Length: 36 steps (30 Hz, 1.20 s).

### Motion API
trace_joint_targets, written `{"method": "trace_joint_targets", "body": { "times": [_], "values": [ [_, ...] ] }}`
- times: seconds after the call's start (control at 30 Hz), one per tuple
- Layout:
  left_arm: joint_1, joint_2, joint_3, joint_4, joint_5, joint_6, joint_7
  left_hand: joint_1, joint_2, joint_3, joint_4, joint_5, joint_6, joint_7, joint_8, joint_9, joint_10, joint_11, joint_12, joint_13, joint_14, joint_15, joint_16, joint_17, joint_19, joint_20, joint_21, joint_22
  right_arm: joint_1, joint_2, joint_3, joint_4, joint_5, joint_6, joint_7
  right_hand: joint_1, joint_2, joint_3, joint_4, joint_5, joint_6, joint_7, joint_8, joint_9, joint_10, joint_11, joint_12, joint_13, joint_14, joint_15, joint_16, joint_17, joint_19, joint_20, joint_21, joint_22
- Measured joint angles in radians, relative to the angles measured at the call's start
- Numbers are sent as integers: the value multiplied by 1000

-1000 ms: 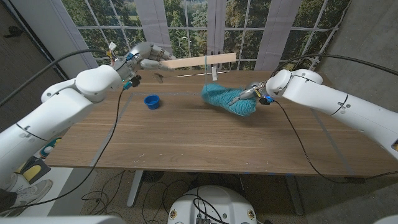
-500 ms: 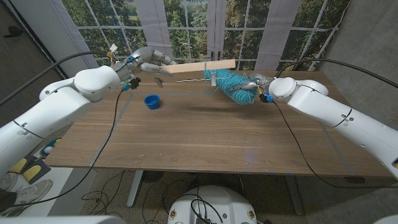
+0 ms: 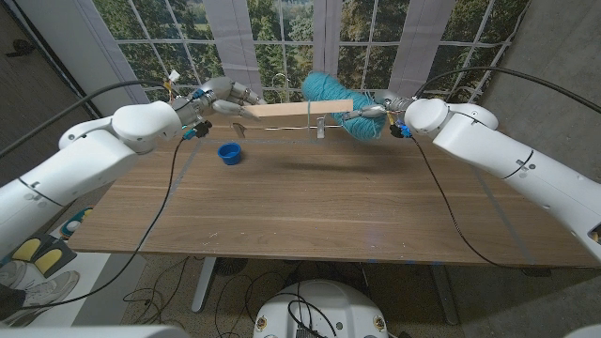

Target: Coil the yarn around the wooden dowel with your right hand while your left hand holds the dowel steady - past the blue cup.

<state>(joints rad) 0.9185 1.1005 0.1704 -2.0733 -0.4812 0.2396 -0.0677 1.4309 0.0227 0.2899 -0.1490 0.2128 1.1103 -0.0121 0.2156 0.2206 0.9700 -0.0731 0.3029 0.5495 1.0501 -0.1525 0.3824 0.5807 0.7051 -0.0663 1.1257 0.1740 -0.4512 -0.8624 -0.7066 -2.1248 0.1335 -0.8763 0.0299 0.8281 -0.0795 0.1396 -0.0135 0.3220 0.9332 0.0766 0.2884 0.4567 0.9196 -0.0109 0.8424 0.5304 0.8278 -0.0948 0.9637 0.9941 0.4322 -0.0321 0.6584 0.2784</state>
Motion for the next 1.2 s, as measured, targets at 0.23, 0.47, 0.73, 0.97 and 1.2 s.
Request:
{"method": "trace_joint_targets", "body": {
  "times": [0.23, 0.47, 0.73, 0.97, 1.2],
  "values": [
    [-18, 13, 19, 7, -2, 14, -14, 0, 0, 0, 0, 0, 0, 0, 0, 1, 0, 0, -5, 0, 0, 0, 0, 1, -4, -3, 4, 1, 72, 9, -47, -16, -40, -37, 56, 0, 0, 2, 8, -1, 0, 0, -4, 5, 0, 0, -2, 0, -3, 0, 6, -1, 0, 0, 4, -5],
    [-35, 23, 37, 13, -2, 34, -27, 0, 0, 0, 0, 0, 0, 0, 0, 5, 5, 5, -5, 5, 0, 0, -3, 1, -9, 2, 4, 2, 148, 24, -100, -28, -82, -58, 99, 0, 0, 3, 11, -1, 0, 0, -4, 11, 0, 0, -1, 0, -5, 1, 6, -1, -3, -3, 8, -5],
    [-62, 32, 66, 20, 10, 60, -40, 0, 0, 0, 0, 0, 0, 0, -1, 5, 9, 2, -5, 5, 0, 0, -4, 2, -9, 2, 4, 2, 198, 39, -129, -40, -123, -62, 123, 0, 0, 3, 11, -2, 0, 0, -7, 18, 0, 0, -1, 0, -7, 0, 6, -3, -4, -4, 15, -8],
    [-86, 34, 95, 28, 26, 84, -42, 0, 0, 0, 0, 0, 0, 0, -3, 5, 9, 2, -12, 5, 0, 0, -5, 6, -11, 0, 4, 2, 226, 48, -135, -53, -151, -59, 135, 0, 0, 3, 12, -2, 0, 0, -8, 22, 0, 0, -2, 0, -9, 2, 6, -5, -4, -4, 15, -9],
    [-115, 27, 126, 44, 56, 119, -41, 0, 0, 4, -4, -1, 0, 0, -4, 5, 9, 2, -12, 9, 0, 0, -7, 6, -11, 0, 10, 1, 251, 54, -118, -79, -161, -53, 154, 0, 0, 4, 18, -2, 0, 0, -8, 24, 0, 0, 1, 0, -9, 2, 6, -12, -4, -4, 23, -9]
  ]
}}
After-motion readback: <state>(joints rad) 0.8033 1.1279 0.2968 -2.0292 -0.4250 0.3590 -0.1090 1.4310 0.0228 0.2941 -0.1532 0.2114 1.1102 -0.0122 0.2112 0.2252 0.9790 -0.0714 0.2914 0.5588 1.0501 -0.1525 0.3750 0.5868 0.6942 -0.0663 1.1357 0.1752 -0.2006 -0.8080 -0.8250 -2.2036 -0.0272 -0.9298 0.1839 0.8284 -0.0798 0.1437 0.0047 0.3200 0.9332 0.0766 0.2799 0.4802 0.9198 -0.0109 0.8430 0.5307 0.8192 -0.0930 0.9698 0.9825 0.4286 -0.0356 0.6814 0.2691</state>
